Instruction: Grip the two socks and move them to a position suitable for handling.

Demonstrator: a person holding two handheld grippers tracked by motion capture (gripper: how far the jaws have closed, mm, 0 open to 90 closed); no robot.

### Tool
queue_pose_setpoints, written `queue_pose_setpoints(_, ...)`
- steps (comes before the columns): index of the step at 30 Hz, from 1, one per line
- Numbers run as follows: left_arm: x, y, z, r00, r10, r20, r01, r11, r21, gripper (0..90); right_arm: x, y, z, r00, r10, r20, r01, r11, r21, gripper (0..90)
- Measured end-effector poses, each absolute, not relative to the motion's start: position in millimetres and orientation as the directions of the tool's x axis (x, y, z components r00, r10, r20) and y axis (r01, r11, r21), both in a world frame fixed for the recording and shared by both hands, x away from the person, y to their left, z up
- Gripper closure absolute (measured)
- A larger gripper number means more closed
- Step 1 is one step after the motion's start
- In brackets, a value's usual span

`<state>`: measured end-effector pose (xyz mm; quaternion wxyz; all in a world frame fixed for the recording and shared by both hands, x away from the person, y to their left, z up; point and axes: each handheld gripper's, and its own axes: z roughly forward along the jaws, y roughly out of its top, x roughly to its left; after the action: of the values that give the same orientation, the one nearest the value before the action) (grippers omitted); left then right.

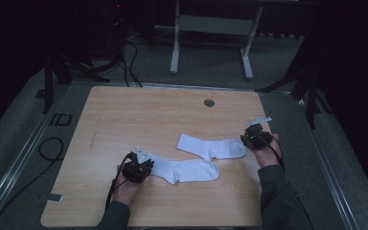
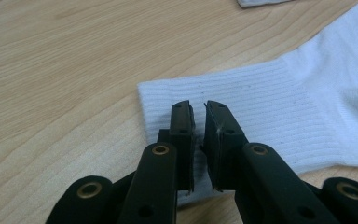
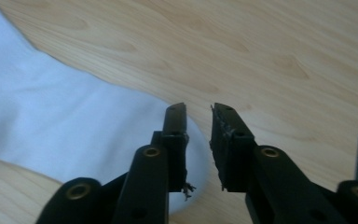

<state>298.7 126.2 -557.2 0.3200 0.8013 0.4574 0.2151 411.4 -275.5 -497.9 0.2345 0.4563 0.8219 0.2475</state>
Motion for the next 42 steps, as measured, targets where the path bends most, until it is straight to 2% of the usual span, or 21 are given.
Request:
queue_pose_setpoints(9,298.6,125.7,-557.4,0.491,0.87,0.052,0.595,-0.379,0.709,81.3,411.5,-221.7,-506.6,-0.643,0.744,-0.182,0.537,0.608,0.585,68.4)
queue_pose_setpoints(16,298.8,125.5,-557.6,0.492,0.869,0.051,0.596,-0.379,0.708,81.3,417.0,-181.0,-516.1,-0.733,0.657,-0.176,0.468,0.675,0.57,63.1)
queue_pose_setpoints(26,299.1,125.2,-557.9,0.494,0.868,0.05,0.596,-0.38,0.707,81.3,423.0,-140.9,-532.8,-0.813,0.561,-0.158,0.398,0.733,0.552,57.2)
queue_pose_setpoints(32,299.2,124.8,-558.0,0.495,0.868,0.05,0.596,-0.381,0.707,81.3,428.9,-133.6,-538.3,-0.834,0.544,-0.091,0.405,0.716,0.569,55.1)
queue_pose_setpoints(35,299.2,124.4,-558.2,0.495,0.868,0.051,0.595,-0.381,0.708,81.3,434.3,-133.9,-544.1,-0.833,0.552,-0.03,0.441,0.696,0.567,54.1)
queue_pose_setpoints(38,299.0,123.9,-558.3,0.496,0.867,0.05,0.594,-0.382,0.708,81.3,438.0,-136.3,-544.9,-0.828,0.561,-0.01,0.454,0.68,0.576,60.0)
queue_pose_setpoints(40,298.7,123.4,-558.3,0.499,0.865,0.051,0.595,-0.384,0.706,81.3,439.0,-137.0,-544.4,-0.821,0.57,-0.015,0.46,0.678,0.573,67.0)
queue_pose_setpoints(42,298.3,122.7,-558.3,0.5,0.864,0.05,0.594,-0.385,0.707,81.3,440.4,-138.2,-543.8,-0.817,0.576,-0.023,0.463,0.679,0.57,78.2)
